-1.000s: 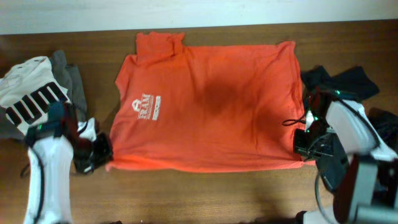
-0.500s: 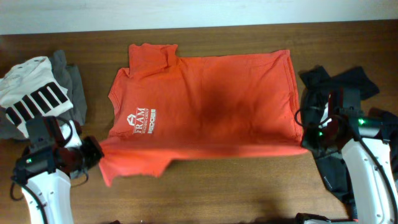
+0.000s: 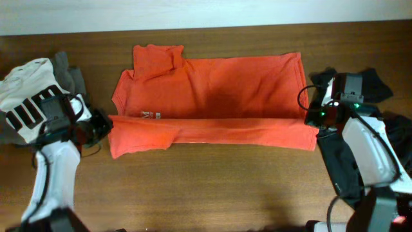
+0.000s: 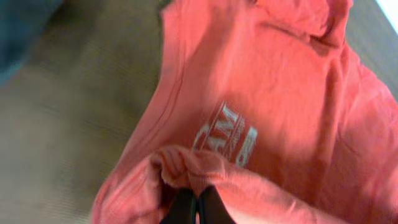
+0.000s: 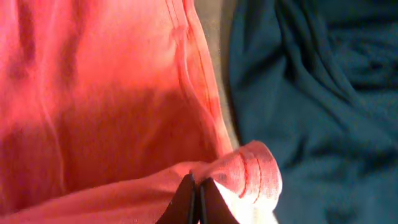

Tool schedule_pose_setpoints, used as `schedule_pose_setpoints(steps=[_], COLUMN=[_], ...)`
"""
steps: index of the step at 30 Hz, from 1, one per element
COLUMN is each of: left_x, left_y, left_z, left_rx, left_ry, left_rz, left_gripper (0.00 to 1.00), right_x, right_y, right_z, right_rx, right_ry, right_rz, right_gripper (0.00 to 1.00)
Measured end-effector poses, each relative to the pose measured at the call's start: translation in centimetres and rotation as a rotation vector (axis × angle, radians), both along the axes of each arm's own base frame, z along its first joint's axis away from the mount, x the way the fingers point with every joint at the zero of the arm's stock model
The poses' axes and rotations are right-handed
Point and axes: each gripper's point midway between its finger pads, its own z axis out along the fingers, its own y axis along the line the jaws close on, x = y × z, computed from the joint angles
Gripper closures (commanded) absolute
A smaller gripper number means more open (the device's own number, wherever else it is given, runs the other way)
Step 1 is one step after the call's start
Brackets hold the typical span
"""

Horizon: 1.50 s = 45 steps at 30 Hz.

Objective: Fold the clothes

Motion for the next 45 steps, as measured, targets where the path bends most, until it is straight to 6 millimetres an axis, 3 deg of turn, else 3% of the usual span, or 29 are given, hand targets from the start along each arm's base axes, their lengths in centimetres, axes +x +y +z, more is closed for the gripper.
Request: schedule_pose_setpoints(steps=[4,8,12,13,14,16,18,24,32,40,45], left_x=[2.1,3.9,4.7,4.7,4.7,4.7,4.7,3.5,0.1,-0.2,-1.1], left_y=[-1.0,-0.6,-0.5,-0.5,-0.4,-0.4,-0.4,-0.7,-0.6,0.1,0.0], left_z=[-2.1,-2.4,-2.6,-2.7,-2.9,-3.0,-3.1,-3.9,-6.0,-6.2,-6.6], left_rx=[0.001,0.018,0.023,0.022,0.022,0.021,0.022,0.003,0.012,0.061,0.060], left_ry=[-0.014,-0.071,-0.095,-0.093,-0.090,-0.087,-0.085,-0.025,0.149,0.160,0.202], left_rz=[-0.037,-0.041,-0.042,-0.042,-0.042,-0.038,-0.037,-0.034,-0.008,-0.013,-0.015], left_gripper=[1.00,1.00,0.98,0.90,0.70,0.43,0.32,0.32,0.32,0.27,0.24], right_x=[1.3,2.3,2.8,2.9,3.0,3.1,3.1,1.9,-0.9,-1.3,-1.8], right_y=[-0.1,-0.2,-0.2,-0.2,-0.2,-0.3,-0.3,-0.1,0.4,0.5,0.6], right_z=[-1.5,-2.5,-3.2,-3.3,-3.4,-3.5,-3.5,-4.0,-5.0,-5.5,-7.1], right_rx=[0.005,0.007,0.009,0.008,0.008,0.006,0.007,0.013,0.036,0.040,0.050], right_ry=[-0.006,-0.014,-0.018,-0.019,-0.021,-0.022,-0.021,0.033,0.153,0.173,0.221], right_rz=[0.012,0.016,0.017,0.019,0.018,0.019,0.014,0.018,0.018,0.018,0.018], right_gripper=[0.96,0.96,0.85,0.78,0.69,0.53,0.49,0.49,0.49,0.49,0.48])
